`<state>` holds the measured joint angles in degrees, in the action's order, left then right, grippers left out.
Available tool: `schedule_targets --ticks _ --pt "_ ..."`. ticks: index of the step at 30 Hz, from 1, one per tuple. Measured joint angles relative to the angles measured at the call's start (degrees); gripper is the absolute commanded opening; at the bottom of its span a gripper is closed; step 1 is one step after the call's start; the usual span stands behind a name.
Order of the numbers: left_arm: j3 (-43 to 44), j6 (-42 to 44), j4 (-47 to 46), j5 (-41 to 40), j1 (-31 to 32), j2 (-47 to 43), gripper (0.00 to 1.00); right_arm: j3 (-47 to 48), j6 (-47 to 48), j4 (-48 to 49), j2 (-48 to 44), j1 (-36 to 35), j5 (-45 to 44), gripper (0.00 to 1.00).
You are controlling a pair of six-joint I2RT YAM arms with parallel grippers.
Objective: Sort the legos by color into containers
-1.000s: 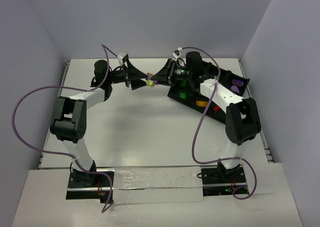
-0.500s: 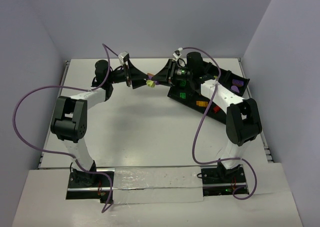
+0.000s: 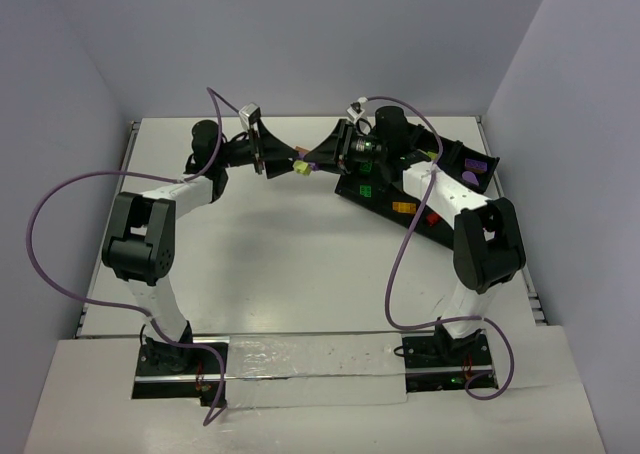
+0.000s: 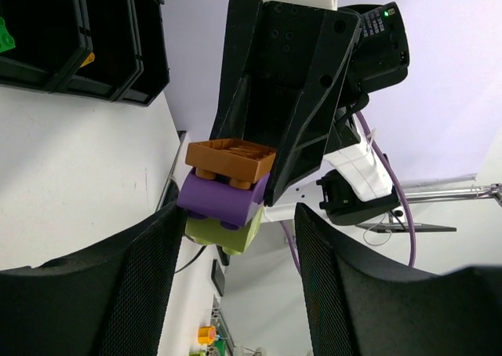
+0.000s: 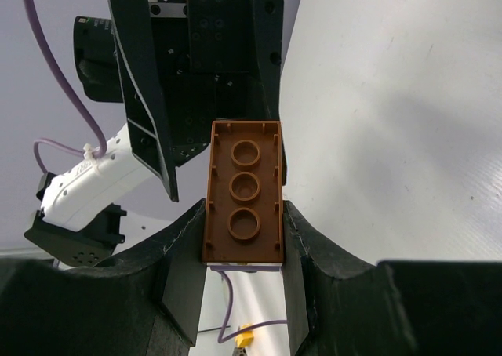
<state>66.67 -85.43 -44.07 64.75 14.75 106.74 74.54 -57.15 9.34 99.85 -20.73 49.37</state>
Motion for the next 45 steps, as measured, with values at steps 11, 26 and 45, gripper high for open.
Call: schedule_targets --ticks 11,26,45 --pt "0.0 -0.43 -0.32 0.05 1.39 0.0 0.39 0.0 -0.58 0.83 -0.39 -0.13 1.06 0.0" --pt "-0.82 -3.14 -3.54 0.22 1.2 0.07 0.0 -3.24 -4.86 8.08 -0.55 0.15 2.11 0.0" --pt "-9.08 -3.8 -4.98 0.1 1.07 -0.07 0.0 -7.5 -7.64 10.47 2.71 0.65 7.2 0.0"
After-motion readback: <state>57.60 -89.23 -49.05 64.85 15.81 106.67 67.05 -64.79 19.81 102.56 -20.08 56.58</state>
